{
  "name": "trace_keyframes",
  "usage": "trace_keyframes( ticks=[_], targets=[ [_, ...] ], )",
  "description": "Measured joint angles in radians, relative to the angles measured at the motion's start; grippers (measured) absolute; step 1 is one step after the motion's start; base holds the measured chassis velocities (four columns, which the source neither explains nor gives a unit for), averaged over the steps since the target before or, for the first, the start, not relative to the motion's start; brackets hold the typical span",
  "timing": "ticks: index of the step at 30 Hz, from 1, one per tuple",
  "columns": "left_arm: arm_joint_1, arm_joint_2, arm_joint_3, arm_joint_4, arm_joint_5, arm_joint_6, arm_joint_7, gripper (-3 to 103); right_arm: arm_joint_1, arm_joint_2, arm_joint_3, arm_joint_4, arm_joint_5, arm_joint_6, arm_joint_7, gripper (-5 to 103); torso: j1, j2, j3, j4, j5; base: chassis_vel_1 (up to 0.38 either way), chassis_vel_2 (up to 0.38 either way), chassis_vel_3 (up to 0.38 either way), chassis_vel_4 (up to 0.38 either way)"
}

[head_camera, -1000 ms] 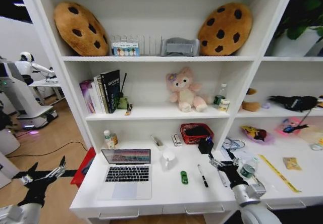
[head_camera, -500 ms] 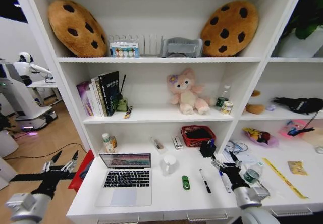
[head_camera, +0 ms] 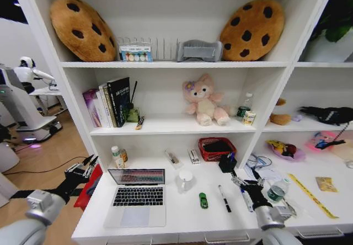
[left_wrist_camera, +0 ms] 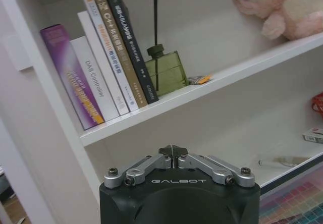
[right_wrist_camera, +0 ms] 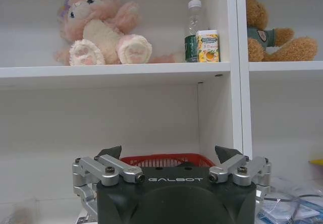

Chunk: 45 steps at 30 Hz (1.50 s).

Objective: Organize the objects on the table.

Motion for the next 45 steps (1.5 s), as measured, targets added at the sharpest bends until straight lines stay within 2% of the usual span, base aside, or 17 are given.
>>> trace_keyframes(
  ticks=[2,3,5,6,7,8,9,12,13,16,17,22,27,32,36,42,45],
  targets=[
    [-0.001,0.087,0.001,0.018,-0.025,0.007,-0.001,0,0.005,-0.002,0.001,-0.008,0.004,0.000,0.001,100,0.000,0.000,0.000,0.0000,-0.0002,0.000,0.000,0.000,0.000],
    [-0.001,0.087,0.001,0.018,-0.025,0.007,-0.001,0,0.005,-0.002,0.001,-0.008,0.004,0.000,0.001,100,0.000,0.000,0.000,0.0000,-0.0002,0.000,0.000,0.000,0.000],
    [-0.004,0.184,0.002,0.037,-0.069,0.015,-0.003,0,0.007,-0.004,0.000,-0.014,0.004,0.000,0.002,100,0.000,0.000,0.000,-0.0001,-0.0001,0.000,0.000,0.000,0.000],
    [-0.004,0.184,0.002,0.037,-0.069,0.015,-0.003,0,0.007,-0.004,0.000,-0.014,0.004,0.000,0.002,100,0.000,0.000,0.000,-0.0001,-0.0001,0.000,0.000,0.000,0.000],
    [-0.005,0.221,0.002,0.043,-0.086,0.016,-0.004,0,0.007,-0.004,-0.001,-0.015,0.004,0.000,0.002,100,0.000,0.000,0.000,0.0001,-0.0001,0.000,0.000,0.000,0.000],
    [-0.009,0.313,0.006,0.068,-0.133,0.021,-0.005,0,0.008,-0.006,-0.002,-0.015,0.004,0.000,0.003,100,0.000,0.000,0.000,-0.0003,0.0001,0.000,0.000,0.000,0.000],
    [-0.009,0.313,0.006,0.068,-0.133,0.021,-0.005,0,0.008,-0.006,-0.002,-0.015,0.004,0.000,0.003,100,0.000,0.000,0.000,-0.0003,0.0001,0.000,0.000,0.000,0.000],
    [-0.035,0.430,0.040,0.114,-0.200,0.030,-0.010,0,0.022,-0.010,-0.011,-0.016,0.004,-0.004,0.006,100,0.000,0.000,0.000,-0.0004,0.0000,0.000,0.000,0.000,0.000],
    [-0.035,0.430,0.040,0.114,-0.200,0.030,-0.010,0,0.022,-0.010,-0.011,-0.016,0.004,-0.004,0.006,100,0.000,0.000,0.000,-0.0004,0.0000,0.000,0.000,0.000,0.000],
    [-0.047,0.518,0.067,0.147,-0.237,0.034,-0.012,0,0.037,-0.013,-0.031,-0.029,0.004,-0.006,0.008,100,0.000,0.000,0.000,0.0000,0.0000,0.000,0.000,0.000,0.000],
    [-0.047,0.518,0.067,0.147,-0.237,0.034,-0.012,0,0.037,-0.013,-0.031,-0.029,0.004,-0.006,0.008,100,0.000,0.000,0.000,0.0000,0.0000,0.000,0.000,0.000,0.000],
    [-0.063,0.620,0.133,0.191,-0.265,0.040,-0.014,0,0.034,-0.002,-0.034,-0.038,0.003,-0.004,0.008,100,0.000,0.000,0.000,-0.0003,0.0000,0.000,0.000,0.000,0.000],
    [-0.063,0.645,0.174,0.216,-0.266,0.040,-0.010,0,0.041,0.005,-0.035,-0.038,0.004,-0.004,0.008,100,0.000,0.000,0.000,-0.0001,0.0000,0.000,0.000,0.000,0.000],
    [-0.059,0.633,0.206,0.207,-0.245,0.040,-0.008,0,0.046,0.007,-0.038,-0.041,0.004,-0.004,0.009,100,0.000,0.000,0.000,0.0000,-0.0001,0.000,0.000,0.000,0.000],
    [-0.047,0.594,0.251,0.169,-0.189,0.041,-0.014,0,0.048,-0.001,-0.042,-0.049,0.004,-0.004,0.010,100,0.000,0.000,0.000,0.0000,0.0000,0.000,0.000,0.000,0.000],
    [-0.013,0.551,0.248,0.131,-0.154,0.037,-0.024,0,0.053,-0.011,-0.041,-0.048,0.011,-0.004,0.015,100,0.000,0.000,0.000,-0.0001,0.0002,0.000,0.000,0.000,0.000],
    [0.072,0.472,0.206,0.091,-0.093,0.022,-0.026,0,0.057,-0.011,-0.047,-0.047,0.012,-0.005,0.025,100,0.000,0.000,0.000,-0.0002,0.0001,0.000,0.000,0.000,0.000]
  ],
)
